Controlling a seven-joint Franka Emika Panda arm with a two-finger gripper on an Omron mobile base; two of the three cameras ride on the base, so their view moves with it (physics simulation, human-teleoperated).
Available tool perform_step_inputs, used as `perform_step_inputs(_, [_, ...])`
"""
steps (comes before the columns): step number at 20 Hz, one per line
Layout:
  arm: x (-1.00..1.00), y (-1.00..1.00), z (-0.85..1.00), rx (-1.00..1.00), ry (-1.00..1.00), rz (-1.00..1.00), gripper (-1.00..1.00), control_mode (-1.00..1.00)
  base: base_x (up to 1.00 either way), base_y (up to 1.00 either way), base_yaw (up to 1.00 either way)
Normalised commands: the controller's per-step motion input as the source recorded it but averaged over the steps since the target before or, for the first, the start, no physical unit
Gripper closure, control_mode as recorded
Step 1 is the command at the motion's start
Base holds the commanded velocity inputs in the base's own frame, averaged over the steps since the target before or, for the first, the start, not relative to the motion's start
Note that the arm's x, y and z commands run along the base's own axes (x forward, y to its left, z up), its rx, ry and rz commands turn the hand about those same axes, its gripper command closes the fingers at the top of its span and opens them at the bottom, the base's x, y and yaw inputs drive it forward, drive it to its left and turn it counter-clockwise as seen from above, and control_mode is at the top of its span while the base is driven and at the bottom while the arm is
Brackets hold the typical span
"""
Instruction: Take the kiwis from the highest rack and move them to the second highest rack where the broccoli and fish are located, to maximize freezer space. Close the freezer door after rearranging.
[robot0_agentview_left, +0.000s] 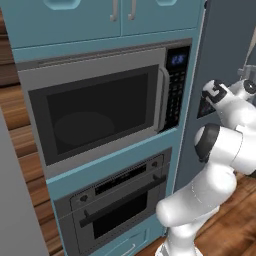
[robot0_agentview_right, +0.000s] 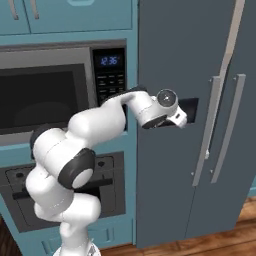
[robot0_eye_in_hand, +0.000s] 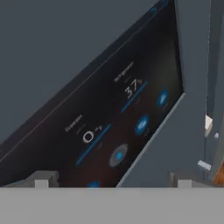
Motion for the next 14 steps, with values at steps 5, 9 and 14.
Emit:
perform_step_inputs(5, [0.34, 0.07, -0.04, 0.04, -0.01, 0.33, -1.0, -1.0, 0.0, 0.0, 0.0])
perform_step_inputs(9, [-0.23, 0.23, 0.0, 0.0, 0.0, 0.16, -1.0, -1.0, 0.0, 0.0, 0.0])
perform_step_inputs(14, [-0.13, 0.33, 0.0, 0.0, 0.04, 0.07, -1.0, -1.0, 0.0, 0.0, 0.0])
